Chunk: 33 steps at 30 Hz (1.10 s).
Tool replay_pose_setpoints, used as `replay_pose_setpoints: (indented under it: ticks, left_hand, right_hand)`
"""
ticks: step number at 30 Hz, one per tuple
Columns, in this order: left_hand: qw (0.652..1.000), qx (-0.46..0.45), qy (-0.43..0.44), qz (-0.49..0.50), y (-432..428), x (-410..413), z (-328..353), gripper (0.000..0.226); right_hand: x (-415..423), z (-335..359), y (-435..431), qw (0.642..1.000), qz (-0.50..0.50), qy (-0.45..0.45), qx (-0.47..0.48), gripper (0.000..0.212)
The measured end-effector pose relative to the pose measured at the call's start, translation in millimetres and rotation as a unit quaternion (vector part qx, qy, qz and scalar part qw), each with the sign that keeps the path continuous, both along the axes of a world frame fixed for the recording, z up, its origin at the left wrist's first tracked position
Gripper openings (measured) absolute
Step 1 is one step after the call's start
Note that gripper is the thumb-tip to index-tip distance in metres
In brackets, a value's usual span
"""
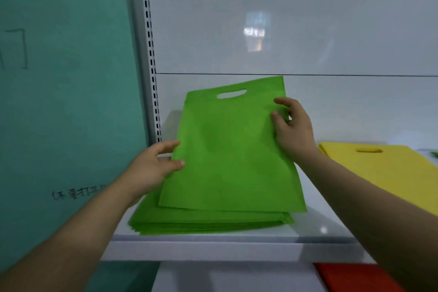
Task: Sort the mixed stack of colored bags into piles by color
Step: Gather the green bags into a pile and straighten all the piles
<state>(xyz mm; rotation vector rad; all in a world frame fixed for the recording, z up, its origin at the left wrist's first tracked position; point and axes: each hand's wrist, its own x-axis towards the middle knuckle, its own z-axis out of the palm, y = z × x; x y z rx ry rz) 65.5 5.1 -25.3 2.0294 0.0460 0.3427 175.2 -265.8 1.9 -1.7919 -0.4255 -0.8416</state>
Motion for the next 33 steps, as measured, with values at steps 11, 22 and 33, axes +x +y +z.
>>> replay_pose_setpoints:
  ticks: [11, 22, 33]
  left_hand:
    - [0.988, 0.059, -0.108, -0.094, -87.6, 7.0, 23.1, 0.059]
    - [0.954, 0.104, -0.131, -0.249, -321.3, -15.1, 20.5, 0.064]
    - [0.913, 0.114, -0.119, -0.373, -614.3, -69.4, -0.6, 0.063]
  right_hand:
    - [-65.2, 29.8, -99.8, 0.982, -0.185, 0.021, -0.003, 0.036]
    - [-179.8, 17.2, -328.0, 0.917, -0.373, 0.134, -0.047, 0.048]
    - [-320.4, 3.2, -587.0, 0.871, -0.45, 0.197, -0.014, 0.062]
